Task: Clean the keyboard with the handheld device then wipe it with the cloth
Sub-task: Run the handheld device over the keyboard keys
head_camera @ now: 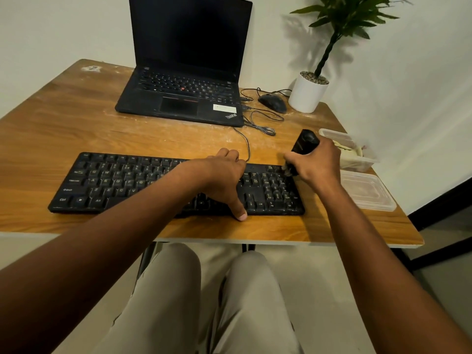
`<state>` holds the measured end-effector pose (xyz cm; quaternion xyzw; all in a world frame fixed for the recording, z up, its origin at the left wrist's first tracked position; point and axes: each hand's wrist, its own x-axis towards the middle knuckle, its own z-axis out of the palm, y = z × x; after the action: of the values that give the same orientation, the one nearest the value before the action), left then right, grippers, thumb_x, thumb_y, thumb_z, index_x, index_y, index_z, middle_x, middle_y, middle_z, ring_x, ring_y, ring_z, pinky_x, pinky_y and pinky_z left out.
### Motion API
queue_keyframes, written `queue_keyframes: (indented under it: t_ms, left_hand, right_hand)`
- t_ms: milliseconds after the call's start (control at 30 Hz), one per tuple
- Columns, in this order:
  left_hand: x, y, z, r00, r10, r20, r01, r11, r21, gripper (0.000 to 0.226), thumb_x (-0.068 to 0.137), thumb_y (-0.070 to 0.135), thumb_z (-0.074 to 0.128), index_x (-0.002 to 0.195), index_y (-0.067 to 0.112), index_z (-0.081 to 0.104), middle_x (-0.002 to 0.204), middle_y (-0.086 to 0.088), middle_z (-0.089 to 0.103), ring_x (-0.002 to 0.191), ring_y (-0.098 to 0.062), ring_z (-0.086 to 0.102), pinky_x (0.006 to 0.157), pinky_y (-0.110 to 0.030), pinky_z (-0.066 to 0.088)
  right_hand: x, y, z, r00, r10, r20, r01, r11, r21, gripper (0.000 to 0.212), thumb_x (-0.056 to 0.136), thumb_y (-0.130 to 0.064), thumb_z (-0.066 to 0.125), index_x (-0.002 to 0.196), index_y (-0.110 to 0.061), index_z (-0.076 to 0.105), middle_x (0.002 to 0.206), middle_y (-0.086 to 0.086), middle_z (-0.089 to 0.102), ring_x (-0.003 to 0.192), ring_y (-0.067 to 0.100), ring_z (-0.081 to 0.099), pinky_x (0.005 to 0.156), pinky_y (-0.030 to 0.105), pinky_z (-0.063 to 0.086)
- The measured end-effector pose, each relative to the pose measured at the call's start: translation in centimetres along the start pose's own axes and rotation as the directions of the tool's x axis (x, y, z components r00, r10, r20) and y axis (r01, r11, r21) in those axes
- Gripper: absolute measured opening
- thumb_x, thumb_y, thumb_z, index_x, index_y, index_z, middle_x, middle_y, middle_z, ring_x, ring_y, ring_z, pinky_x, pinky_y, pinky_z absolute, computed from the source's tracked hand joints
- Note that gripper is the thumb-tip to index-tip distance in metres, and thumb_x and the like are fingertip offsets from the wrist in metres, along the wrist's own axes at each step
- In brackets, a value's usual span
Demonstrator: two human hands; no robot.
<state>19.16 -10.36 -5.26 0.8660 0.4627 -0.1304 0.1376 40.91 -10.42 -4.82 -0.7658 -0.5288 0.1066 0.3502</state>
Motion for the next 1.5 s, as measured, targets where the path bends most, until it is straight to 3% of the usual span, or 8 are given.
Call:
queue_keyframes:
  t_ms: [100, 267, 400, 600, 800, 1100, 1267, 1500]
  left_hand:
    - [0.0, 0.0, 0.0, 1.0, 0.001, 0.002, -0.001, 1.0, 0.002, 0.127, 0.064, 0.072, 0.081, 0.16, 0.016, 0.02, 0.161, -0.006, 0.019, 0.148, -0.027, 0.016, 0.12, -0.052, 0.031]
    - [0.0, 0.1, 0.0, 1.0, -0.005, -0.001, 0.005, 1.0, 0.006, 0.127, 0.063, 0.072, 0.082, 0.16, 0.017, 0.02, 0.161, -0.005, 0.019, 0.148, -0.027, 0.017, 0.12, -0.051, 0.031]
    - [0.1, -0.1, 0.1, 1.0, -0.004, -0.006, 0.004, 1.0, 0.001, 0.128, 0.062, 0.073, 0.082, 0.159, 0.017, 0.021, 0.16, -0.005, 0.02, 0.147, -0.027, 0.018, 0.119, -0.052, 0.033]
    - [0.1, 0.0, 0.0, 1.0, -0.004, -0.001, 0.004, 1.0, 0.001, 0.129, 0.063, 0.072, 0.082, 0.16, 0.017, 0.018, 0.161, -0.004, 0.019, 0.148, -0.027, 0.017, 0.12, -0.052, 0.031]
    - [0.1, 0.0, 0.0, 1.0, -0.016, -0.001, 0.016, 1.0, -0.001, 0.129, 0.062, 0.072, 0.083, 0.16, 0.017, 0.019, 0.16, -0.005, 0.019, 0.148, -0.026, 0.017, 0.12, -0.051, 0.032]
    - [0.3, -0.2, 0.3, 1.0, 0.001, -0.01, -0.001, 1.0, 0.002, 0.13, 0.062, 0.074, 0.081, 0.16, 0.017, 0.019, 0.159, -0.004, 0.02, 0.147, -0.027, 0.017, 0.119, -0.052, 0.033]
    - [0.2, -0.2, 0.2, 1.0, -0.005, -0.013, 0.005, 1.0, -0.01, 0.13, 0.061, 0.073, 0.082, 0.16, 0.018, 0.019, 0.159, -0.003, 0.021, 0.147, -0.026, 0.018, 0.119, -0.053, 0.033]
    - [0.1, -0.3, 0.3, 1.0, 0.0, -0.014, 0.0, 1.0, -0.013, 0.13, 0.062, 0.073, 0.082, 0.161, 0.017, 0.018, 0.16, -0.005, 0.02, 0.148, -0.027, 0.018, 0.119, -0.052, 0.033]
  right_hand:
    - [0.4, 0.1, -0.4, 0.998, 0.024, -0.065, -0.023, 1.0, 0.008, 0.029, 0.066, -0.036, 0.084, 0.085, -0.023, 0.066, 0.086, -0.003, 0.068, 0.085, 0.02, 0.066, 0.069, 0.033, 0.054]
    - [-1.0, -1.7, 1.9, 0.999, -0.043, 0.029, 0.037, 0.98, 0.197, 0.025, 0.067, -0.029, 0.083, 0.086, -0.019, 0.071, 0.08, -0.007, 0.07, 0.076, 0.01, 0.066, 0.06, 0.026, 0.05]
    - [-0.5, -0.7, 1.3, 0.999, -0.022, 0.035, 0.018, 0.994, 0.111, 0.026, 0.068, -0.03, 0.084, 0.086, -0.019, 0.068, 0.081, -0.005, 0.069, 0.076, 0.012, 0.065, 0.057, 0.025, 0.045]
    - [0.6, 0.8, -0.6, 0.999, -0.019, -0.041, 0.021, 0.999, 0.041, 0.034, 0.068, -0.033, 0.085, 0.096, -0.024, 0.068, 0.094, -0.003, 0.069, 0.09, 0.018, 0.065, 0.07, 0.029, 0.047]
    - [-1.4, -0.2, 0.0, 0.918, -0.346, 0.195, 0.337, 0.938, 0.077, 0.033, 0.068, -0.019, 0.082, 0.099, -0.027, 0.071, 0.092, -0.009, 0.073, 0.087, 0.014, 0.068, 0.076, 0.038, 0.059]
    - [-5.7, 0.6, -4.2, 0.816, -0.351, 0.46, 0.307, 0.936, 0.171, 0.036, 0.07, -0.011, 0.082, 0.101, -0.026, 0.072, 0.098, -0.004, 0.075, 0.096, 0.014, 0.071, 0.086, 0.046, 0.06]
    - [-3.4, -1.6, -1.8, 0.973, -0.18, 0.147, 0.148, 0.967, 0.207, 0.028, 0.067, -0.02, 0.084, 0.09, -0.02, 0.069, 0.086, -0.002, 0.072, 0.085, 0.015, 0.069, 0.076, 0.04, 0.058]
    - [-4.4, -1.6, 1.3, 0.99, -0.123, 0.072, 0.109, 0.979, 0.171, 0.024, 0.065, -0.028, 0.081, 0.081, -0.02, 0.065, 0.075, -0.006, 0.069, 0.075, 0.013, 0.067, 0.062, 0.031, 0.055]
